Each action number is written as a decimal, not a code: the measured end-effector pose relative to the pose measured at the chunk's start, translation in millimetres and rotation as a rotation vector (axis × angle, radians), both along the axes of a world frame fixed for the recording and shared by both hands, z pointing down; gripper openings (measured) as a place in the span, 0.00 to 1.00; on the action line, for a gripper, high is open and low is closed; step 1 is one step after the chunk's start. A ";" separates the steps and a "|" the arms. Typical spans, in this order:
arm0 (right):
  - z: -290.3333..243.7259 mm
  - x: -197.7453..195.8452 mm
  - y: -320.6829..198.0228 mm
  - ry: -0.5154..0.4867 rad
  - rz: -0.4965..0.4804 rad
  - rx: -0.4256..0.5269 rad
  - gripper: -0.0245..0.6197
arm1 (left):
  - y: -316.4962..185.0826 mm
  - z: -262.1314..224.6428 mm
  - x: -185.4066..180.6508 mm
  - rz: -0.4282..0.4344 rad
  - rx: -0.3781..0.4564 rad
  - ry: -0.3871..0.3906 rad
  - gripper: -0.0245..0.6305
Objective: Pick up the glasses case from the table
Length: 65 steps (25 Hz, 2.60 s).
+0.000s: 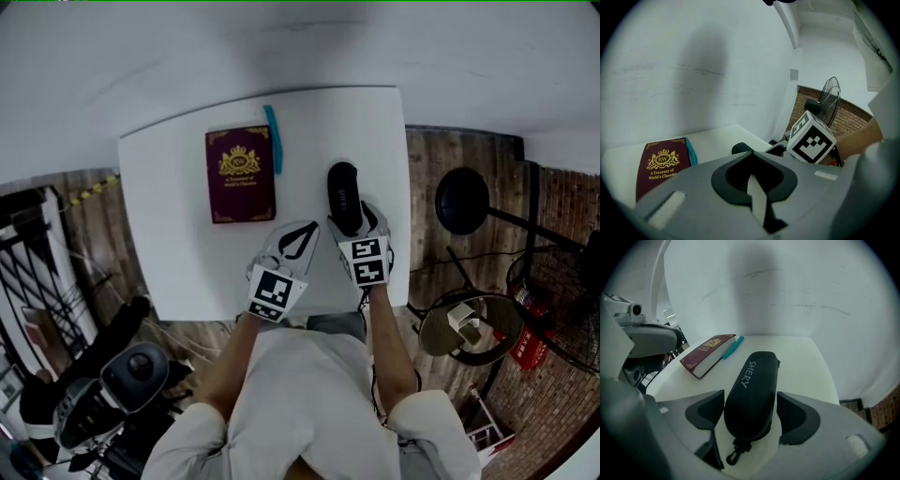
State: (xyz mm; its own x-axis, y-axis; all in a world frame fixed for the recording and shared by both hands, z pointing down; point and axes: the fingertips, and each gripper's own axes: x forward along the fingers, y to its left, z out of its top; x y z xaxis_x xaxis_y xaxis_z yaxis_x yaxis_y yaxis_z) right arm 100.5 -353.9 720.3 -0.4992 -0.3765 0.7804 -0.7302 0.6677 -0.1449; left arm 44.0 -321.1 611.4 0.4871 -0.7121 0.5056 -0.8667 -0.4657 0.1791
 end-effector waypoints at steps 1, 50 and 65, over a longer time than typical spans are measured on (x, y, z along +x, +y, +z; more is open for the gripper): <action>1.7 -1.4 0.0 0.002 -0.005 -0.008 0.59 | 0.4 0.2 -0.3 -0.003 -0.001 0.000 0.07; -189.3 -16.6 67.1 -0.263 0.027 0.414 0.55 | 79.6 -83.4 -45.2 -0.014 0.198 0.010 0.07; -251.1 0.7 134.3 -0.287 0.137 0.561 0.55 | 124.3 -143.9 -39.7 0.095 0.341 0.054 0.07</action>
State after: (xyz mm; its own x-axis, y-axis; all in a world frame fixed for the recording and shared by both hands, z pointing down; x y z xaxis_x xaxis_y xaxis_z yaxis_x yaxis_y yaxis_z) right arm 101.1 -219.6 469.2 -0.5773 -0.7636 0.2892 -0.7982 0.6024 -0.0028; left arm 4.4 -196.8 467.5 0.5783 -0.7860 0.2187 -0.8105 -0.5841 0.0437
